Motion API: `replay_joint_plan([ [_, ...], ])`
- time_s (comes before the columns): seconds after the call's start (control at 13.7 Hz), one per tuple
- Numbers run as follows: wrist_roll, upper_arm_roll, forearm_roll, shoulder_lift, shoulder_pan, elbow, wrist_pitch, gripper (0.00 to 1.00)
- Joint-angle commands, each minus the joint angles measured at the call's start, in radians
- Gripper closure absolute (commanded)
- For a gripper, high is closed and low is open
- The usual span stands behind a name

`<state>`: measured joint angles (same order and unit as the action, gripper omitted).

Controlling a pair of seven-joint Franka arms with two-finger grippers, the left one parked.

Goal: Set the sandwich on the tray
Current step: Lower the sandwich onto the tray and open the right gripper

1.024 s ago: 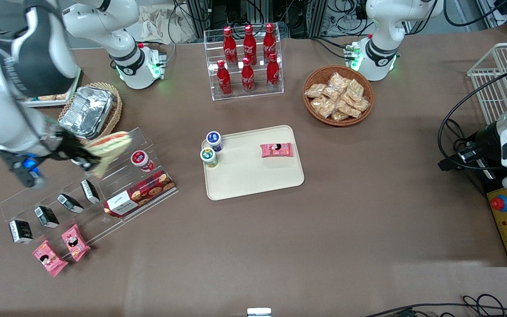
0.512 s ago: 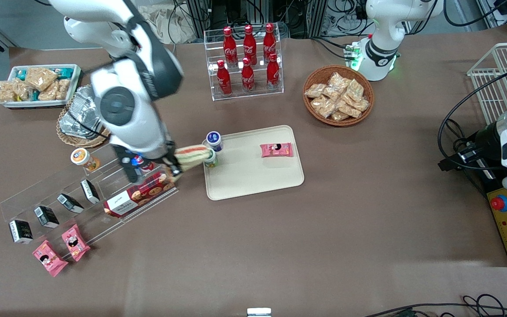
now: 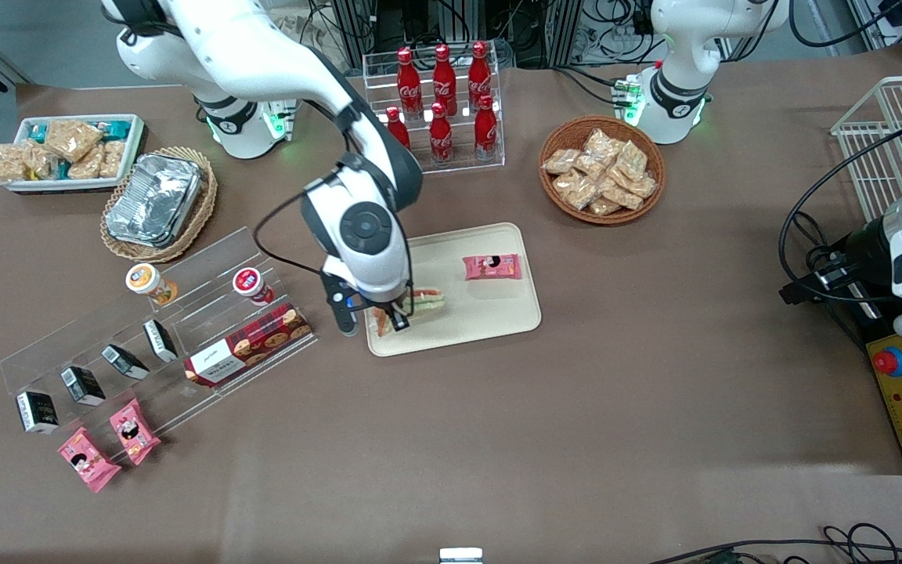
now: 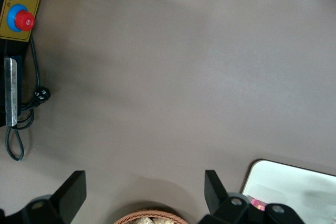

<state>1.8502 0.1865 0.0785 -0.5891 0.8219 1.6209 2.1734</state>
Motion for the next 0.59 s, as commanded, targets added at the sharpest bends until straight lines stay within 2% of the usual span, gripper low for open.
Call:
replay_joint_plan([
  [0.0,0.107,0.005,0.018,-0.067,0.029,-0.029,0.072,1.0],
  [0.29,0.187,-0.039,0.018,-0.1,0.029,-0.029,0.141,1.0],
  [0.51,0.222,-0.041,0.018,-0.127,0.049,-0.029,0.189,1.0],
])
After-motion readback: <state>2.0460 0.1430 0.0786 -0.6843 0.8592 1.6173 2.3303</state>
